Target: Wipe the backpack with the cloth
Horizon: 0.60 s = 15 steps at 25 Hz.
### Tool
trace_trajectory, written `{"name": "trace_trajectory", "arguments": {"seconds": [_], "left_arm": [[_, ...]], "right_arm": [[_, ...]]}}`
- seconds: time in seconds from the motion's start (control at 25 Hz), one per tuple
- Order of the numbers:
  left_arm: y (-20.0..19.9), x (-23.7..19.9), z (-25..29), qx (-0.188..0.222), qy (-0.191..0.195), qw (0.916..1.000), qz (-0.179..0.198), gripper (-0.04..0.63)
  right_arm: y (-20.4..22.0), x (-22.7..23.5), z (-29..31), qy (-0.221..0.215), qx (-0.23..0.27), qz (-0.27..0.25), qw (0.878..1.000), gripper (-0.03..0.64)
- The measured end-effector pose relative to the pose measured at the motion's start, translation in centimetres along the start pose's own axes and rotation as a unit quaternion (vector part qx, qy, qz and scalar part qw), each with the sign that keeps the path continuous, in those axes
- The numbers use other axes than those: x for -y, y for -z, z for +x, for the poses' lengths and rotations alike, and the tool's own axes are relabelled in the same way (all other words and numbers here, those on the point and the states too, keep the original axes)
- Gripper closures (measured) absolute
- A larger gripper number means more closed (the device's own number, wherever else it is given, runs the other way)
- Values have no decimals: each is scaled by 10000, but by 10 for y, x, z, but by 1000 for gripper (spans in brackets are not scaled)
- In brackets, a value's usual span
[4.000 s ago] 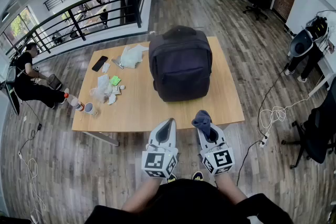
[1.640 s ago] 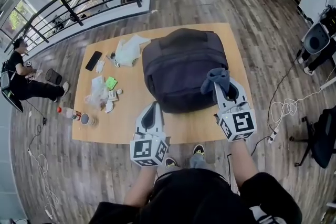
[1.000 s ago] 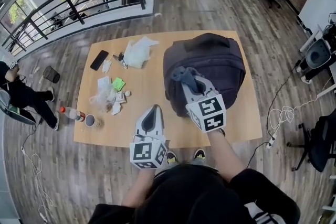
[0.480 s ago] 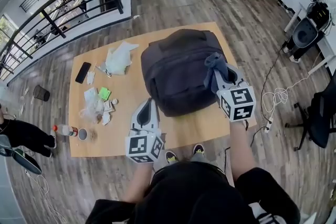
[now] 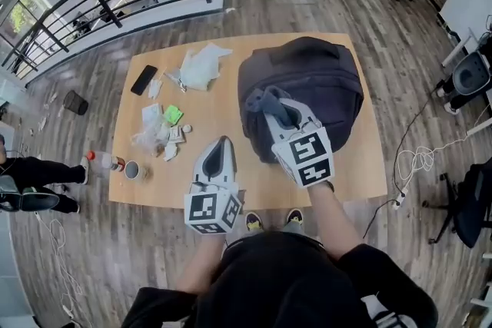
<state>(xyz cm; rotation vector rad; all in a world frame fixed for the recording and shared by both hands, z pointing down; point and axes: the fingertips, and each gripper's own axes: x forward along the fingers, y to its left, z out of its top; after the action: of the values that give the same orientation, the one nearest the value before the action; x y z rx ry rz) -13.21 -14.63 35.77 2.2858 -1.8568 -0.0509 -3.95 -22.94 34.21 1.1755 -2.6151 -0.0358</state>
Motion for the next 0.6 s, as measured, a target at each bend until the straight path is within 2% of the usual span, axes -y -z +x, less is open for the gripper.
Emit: {"name": "trace_trajectory", "arguments": {"seconds": [0.08,0.12,0.24,0.4,0.52,0.6], "left_arm": [[1,-11,-8,-5,-152,9999,-30,580],[2,-14,-10,-10,-197,9998,-34,580],[7,-16,-9,-57,-217,9997,-45,580],[14,4,1,-180,12,9998,-60,580],[15,20,11,-231,191,9995,-38,580],[17,29,16,-252,303,9992,-28,580]], "right_arm": [[-3,-13,3,74,62,-212,9997,575],[0,-15,1,21,128,-152,9998,575],[14,-27,-12,-496,204,285,9982,575],[51,-74,-29,-1049,-236,326,9937,575],[83,-73,-36,-1063,-603,269,9921,575],[95,-47,-49,-822,-660,408,9936,575]]}}
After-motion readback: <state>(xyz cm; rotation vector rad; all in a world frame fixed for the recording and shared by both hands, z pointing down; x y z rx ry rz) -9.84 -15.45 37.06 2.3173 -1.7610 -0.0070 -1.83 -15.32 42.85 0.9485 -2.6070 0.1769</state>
